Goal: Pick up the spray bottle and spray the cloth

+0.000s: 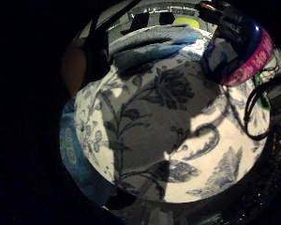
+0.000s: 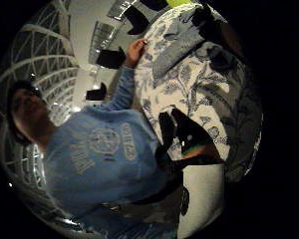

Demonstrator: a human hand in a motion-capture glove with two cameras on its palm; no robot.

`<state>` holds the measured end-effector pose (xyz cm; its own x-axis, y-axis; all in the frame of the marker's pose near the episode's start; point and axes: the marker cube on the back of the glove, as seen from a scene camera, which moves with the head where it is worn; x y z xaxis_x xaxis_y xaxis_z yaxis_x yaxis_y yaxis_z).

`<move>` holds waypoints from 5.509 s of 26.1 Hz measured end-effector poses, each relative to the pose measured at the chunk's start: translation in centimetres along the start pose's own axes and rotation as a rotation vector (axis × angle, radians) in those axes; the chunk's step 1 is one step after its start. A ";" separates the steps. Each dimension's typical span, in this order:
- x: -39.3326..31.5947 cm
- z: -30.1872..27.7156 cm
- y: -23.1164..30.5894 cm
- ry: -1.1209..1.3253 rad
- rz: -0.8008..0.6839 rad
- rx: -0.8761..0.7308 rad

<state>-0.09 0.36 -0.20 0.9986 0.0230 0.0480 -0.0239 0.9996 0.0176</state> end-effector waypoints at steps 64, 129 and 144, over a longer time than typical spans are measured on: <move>10.5 -8.5 -12.5 -0.201 0.399 0.429; 4.9 -9.8 -18.1 0.182 0.634 -0.051; -4.5 -2.2 -27.9 -0.494 0.129 0.386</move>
<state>-3.83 -27.57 -3.06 0.8490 0.0397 0.5269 -0.2500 0.9086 0.3345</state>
